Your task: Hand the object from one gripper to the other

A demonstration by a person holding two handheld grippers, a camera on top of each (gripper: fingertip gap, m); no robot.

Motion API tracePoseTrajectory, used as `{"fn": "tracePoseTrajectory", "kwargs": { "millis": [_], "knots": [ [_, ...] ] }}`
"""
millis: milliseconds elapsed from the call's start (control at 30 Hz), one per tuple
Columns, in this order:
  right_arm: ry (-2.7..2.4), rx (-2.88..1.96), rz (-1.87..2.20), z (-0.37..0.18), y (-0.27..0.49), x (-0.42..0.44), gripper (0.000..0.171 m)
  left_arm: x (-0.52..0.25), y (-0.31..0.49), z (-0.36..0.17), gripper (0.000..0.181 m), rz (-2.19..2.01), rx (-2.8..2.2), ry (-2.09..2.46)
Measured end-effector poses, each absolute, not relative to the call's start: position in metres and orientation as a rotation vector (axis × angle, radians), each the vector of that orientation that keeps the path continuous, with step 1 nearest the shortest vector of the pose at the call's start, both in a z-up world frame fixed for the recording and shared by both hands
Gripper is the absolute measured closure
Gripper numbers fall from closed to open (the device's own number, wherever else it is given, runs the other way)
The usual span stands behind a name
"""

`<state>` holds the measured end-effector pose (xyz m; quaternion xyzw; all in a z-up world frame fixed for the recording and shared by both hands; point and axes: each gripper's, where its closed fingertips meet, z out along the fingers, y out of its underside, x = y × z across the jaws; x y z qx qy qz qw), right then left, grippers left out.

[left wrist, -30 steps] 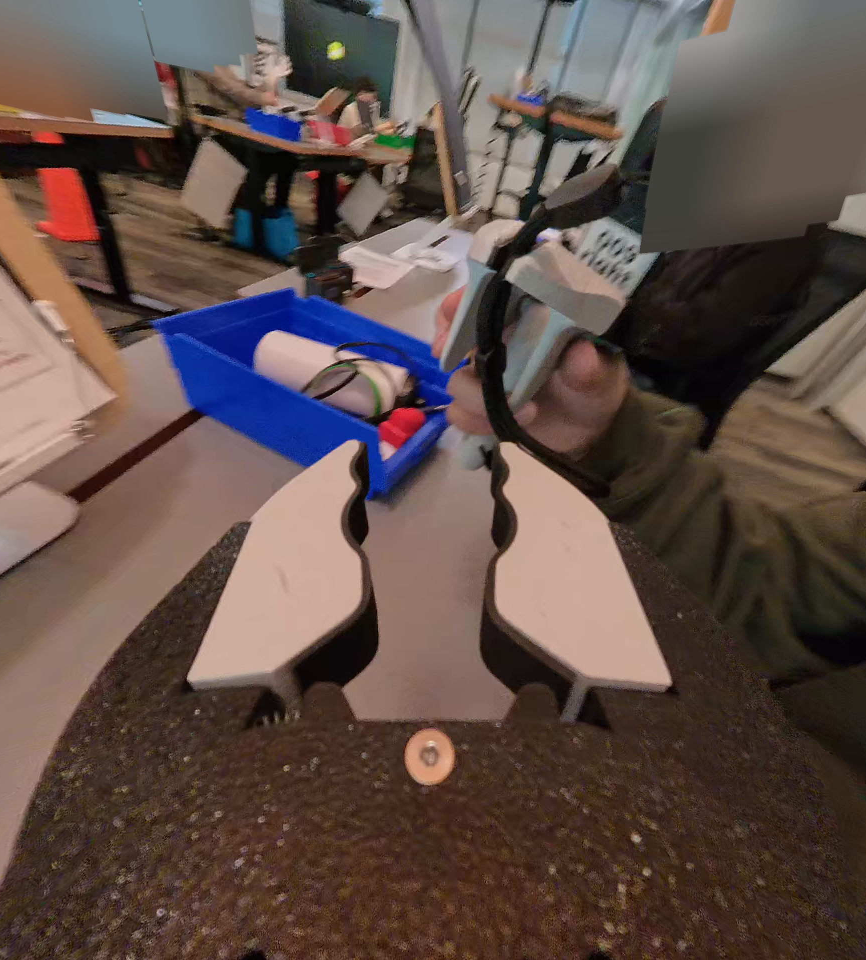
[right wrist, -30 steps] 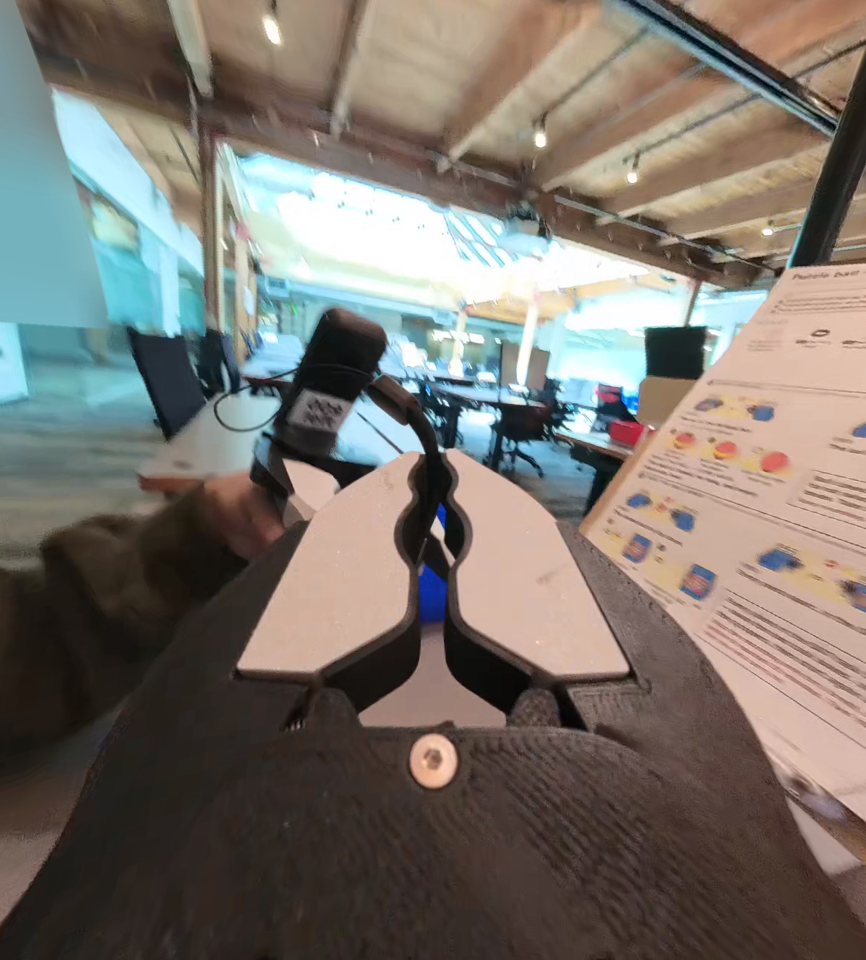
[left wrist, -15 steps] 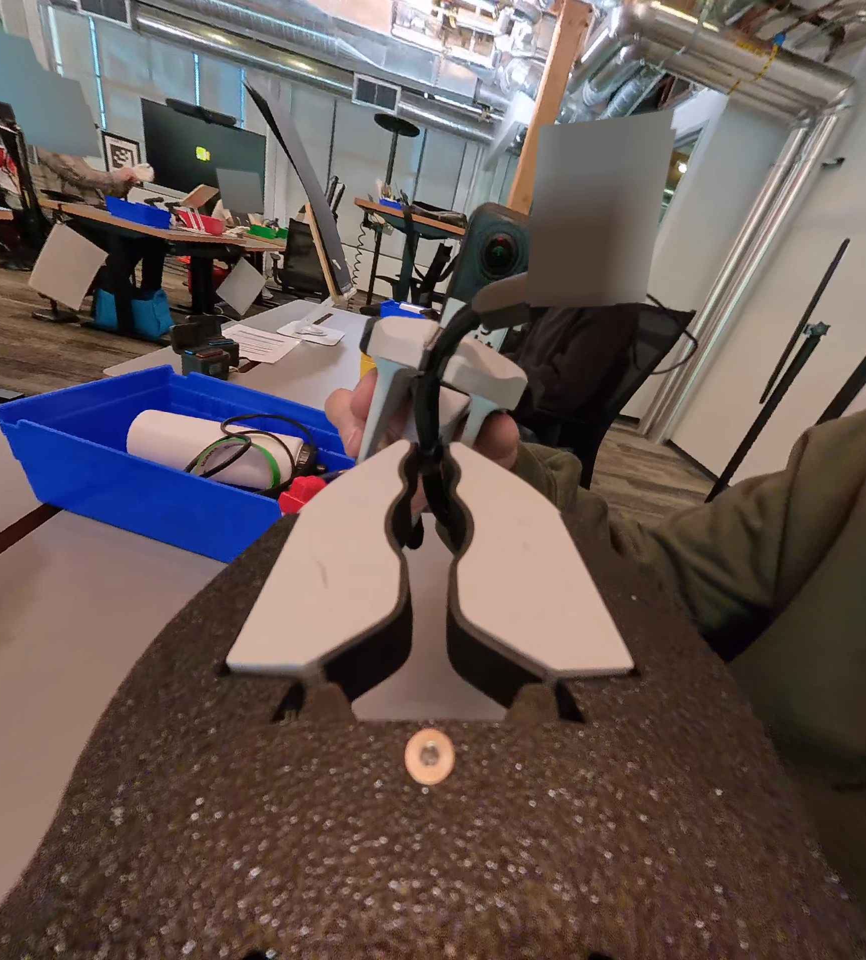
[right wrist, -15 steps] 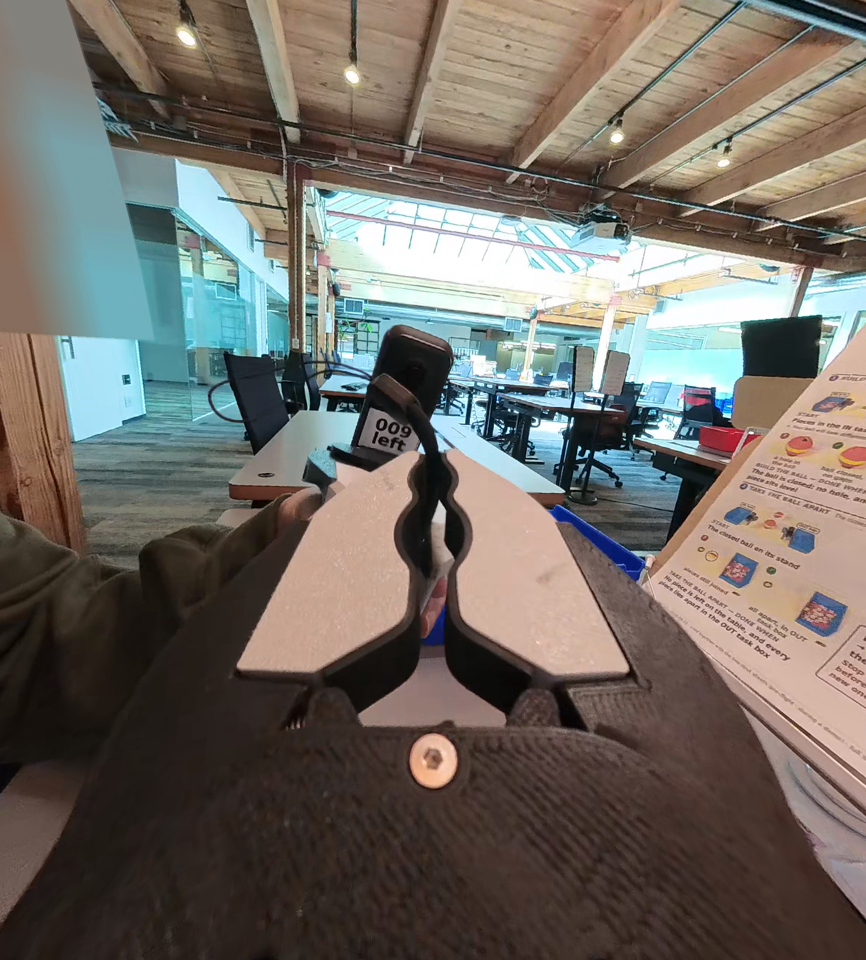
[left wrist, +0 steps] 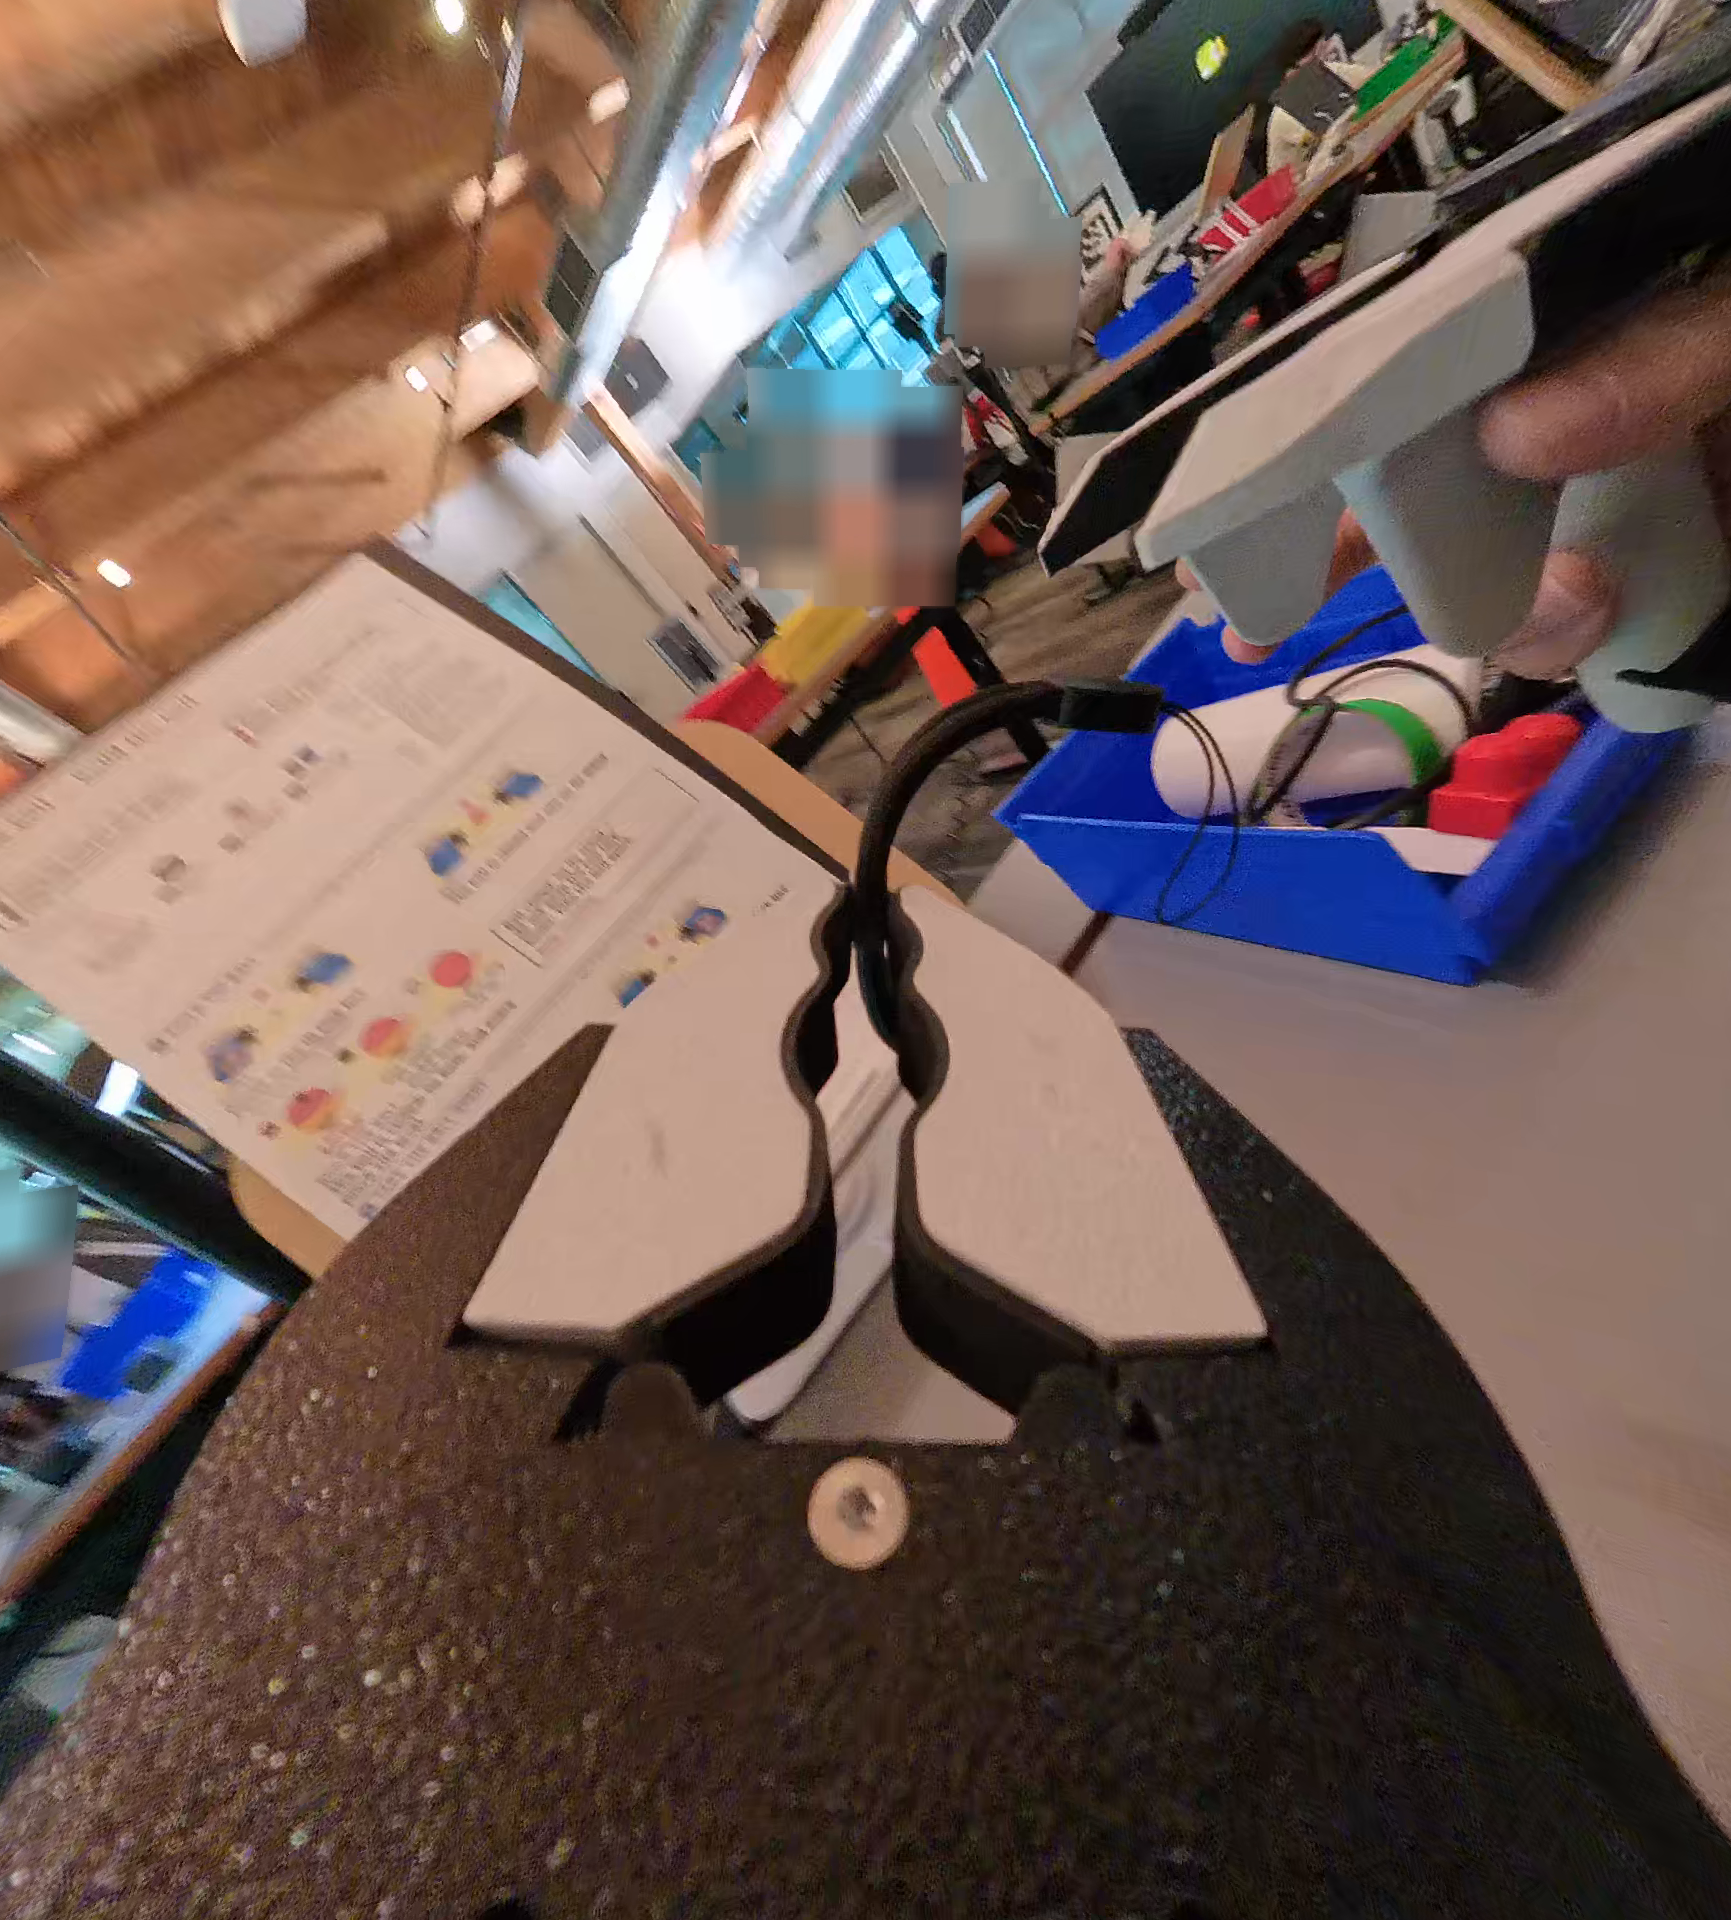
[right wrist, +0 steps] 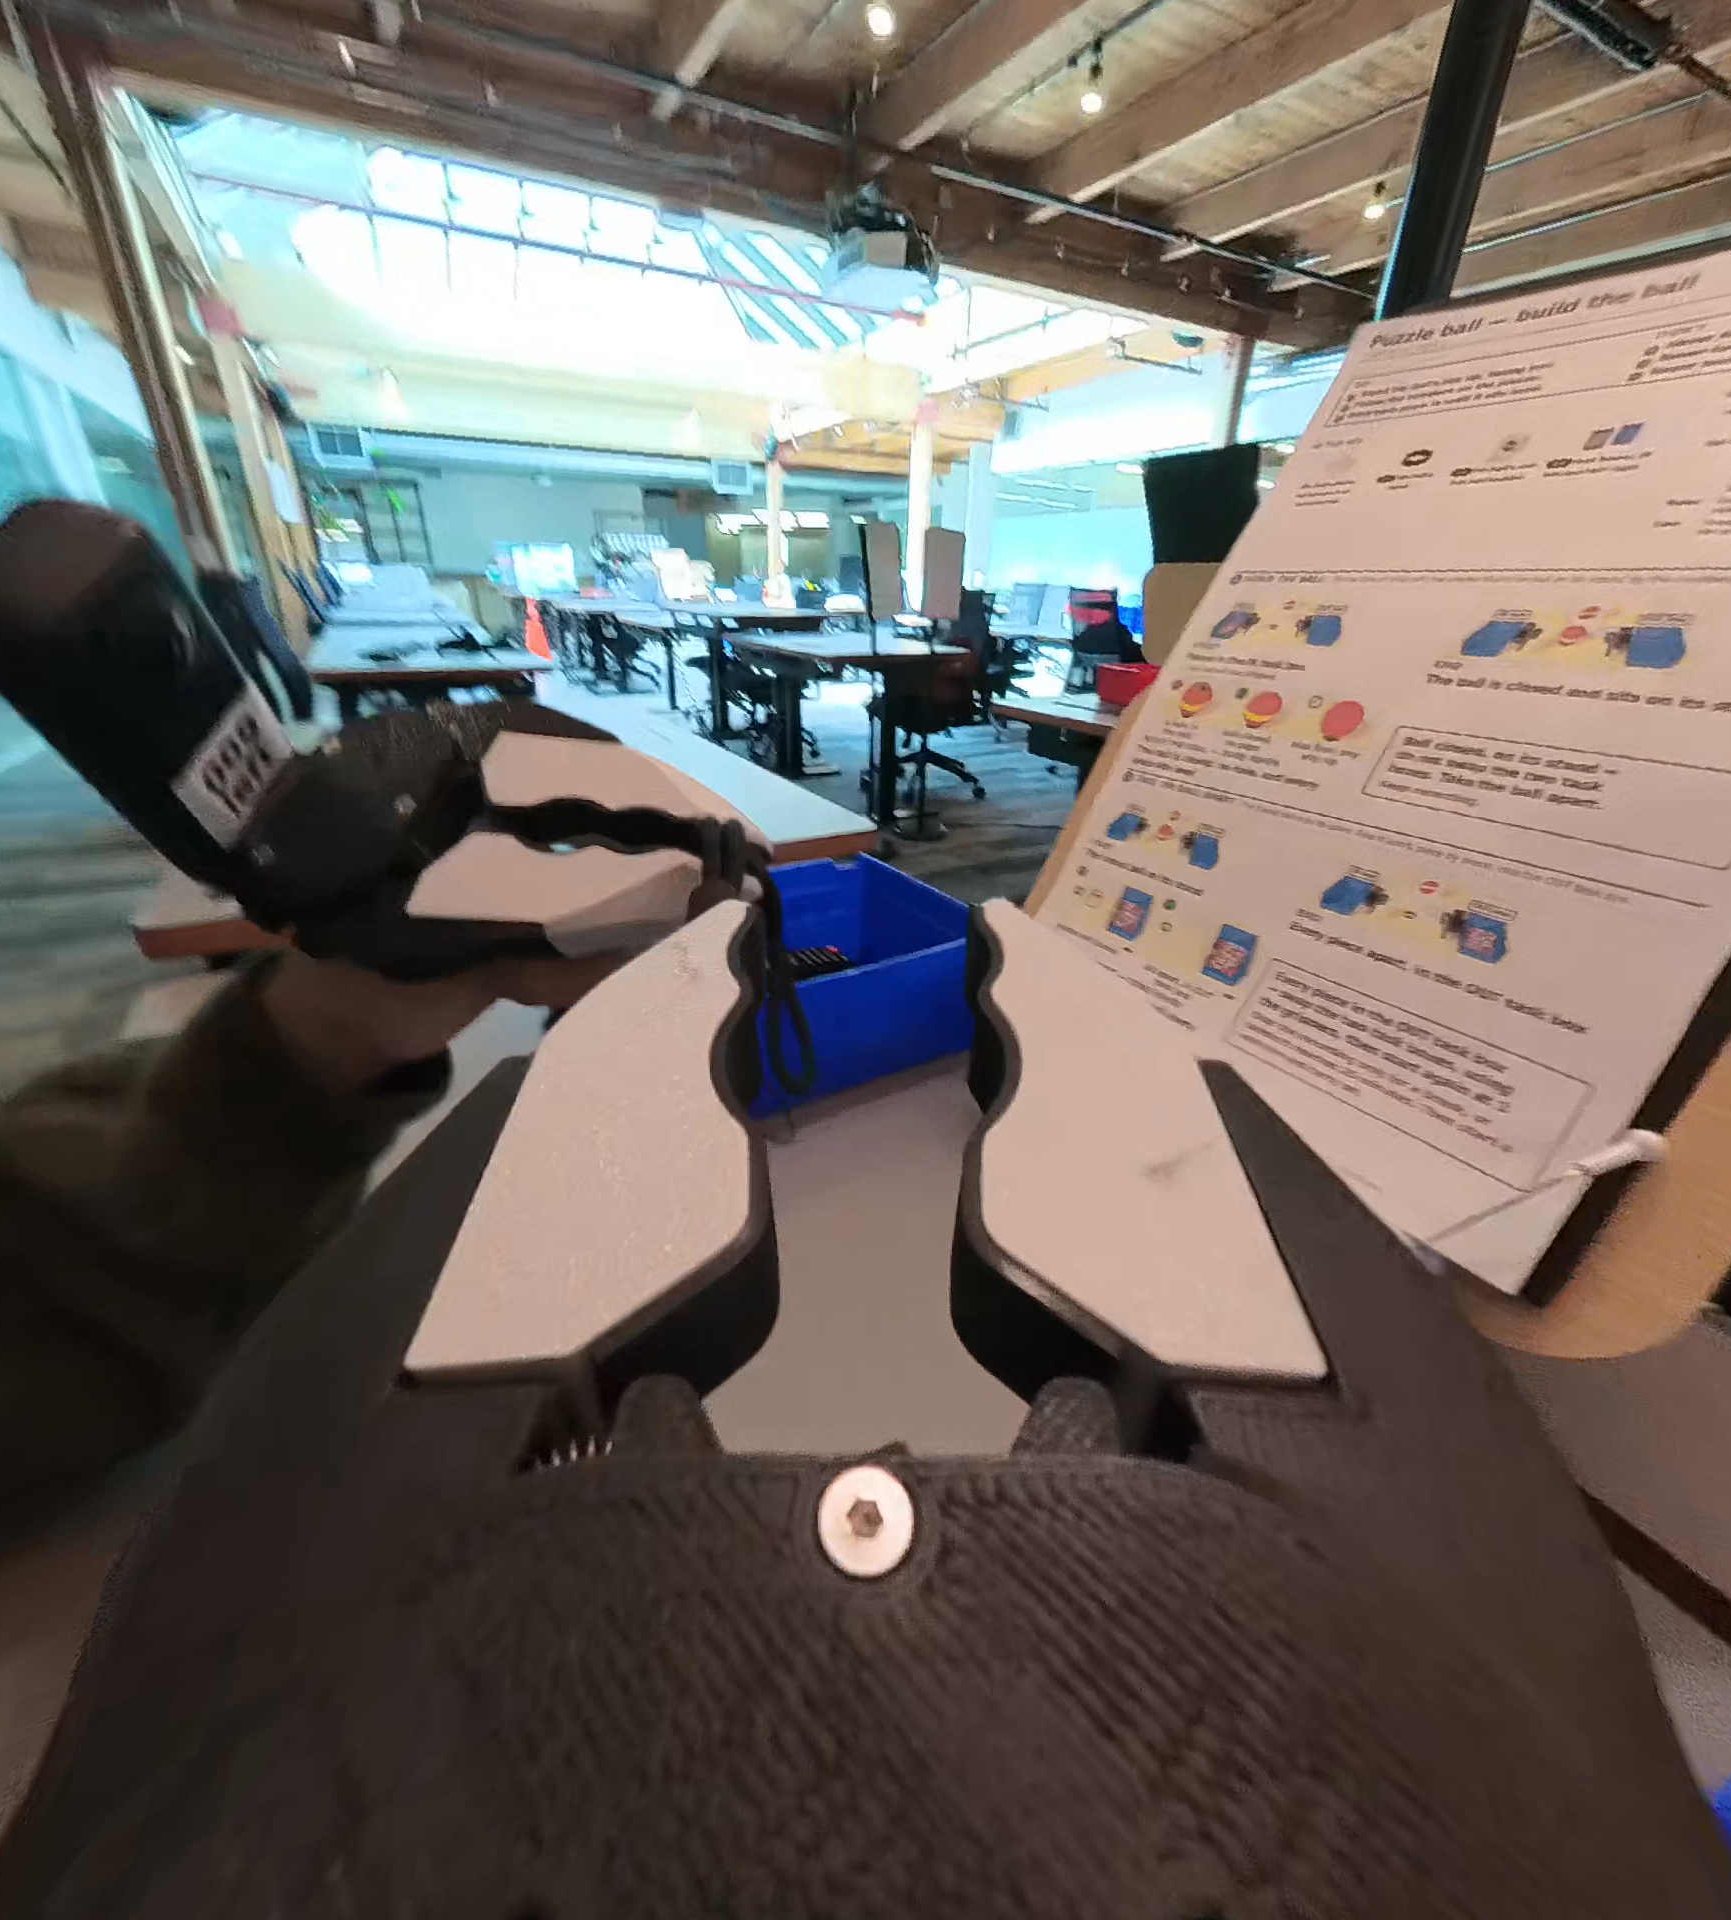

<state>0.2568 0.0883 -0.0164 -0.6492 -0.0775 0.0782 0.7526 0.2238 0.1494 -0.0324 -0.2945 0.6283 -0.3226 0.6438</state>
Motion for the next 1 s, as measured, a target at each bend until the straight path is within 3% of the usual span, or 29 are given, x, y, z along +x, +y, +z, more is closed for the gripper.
{"fn": "tracePoseTrajectory", "kwargs": {
  "millis": [200, 333, 400, 633, 800, 1000],
  "knots": [
    [-0.269, -1.438, 0.291, -0.017, 0.094, 0.219, 0.139, 0.228, 0.147, -0.034, 0.176, -0.567, -0.586, 1.419],
    [-0.322, -1.594, 0.021, -0.042, 0.110, 0.227, 0.145, 0.229, 0.143, -0.035, 0.176, -0.612, -0.602, 1.428],
    [-0.343, -1.628, -0.124, -0.048, 0.114, 0.235, 0.160, 0.229, 0.144, -0.034, 0.176, -0.641, -0.617, 1.422],
    [-0.488, -1.563, -0.377, -0.037, 0.110, 0.235, 0.160, 0.228, 0.139, -0.048, 0.175, -0.755, -0.644, 1.526],
    [-0.838, -1.480, -0.848, -0.045, 0.100, 0.241, 0.160, 0.218, 0.124, -0.062, 0.137, -1.045, -0.694, 1.686],
    [-1.115, -1.369, -0.767, -0.062, 0.091, 0.207, 0.160, 0.196, 0.113, -0.086, 0.134, -1.216, -0.628, 1.902]
  ]
}}
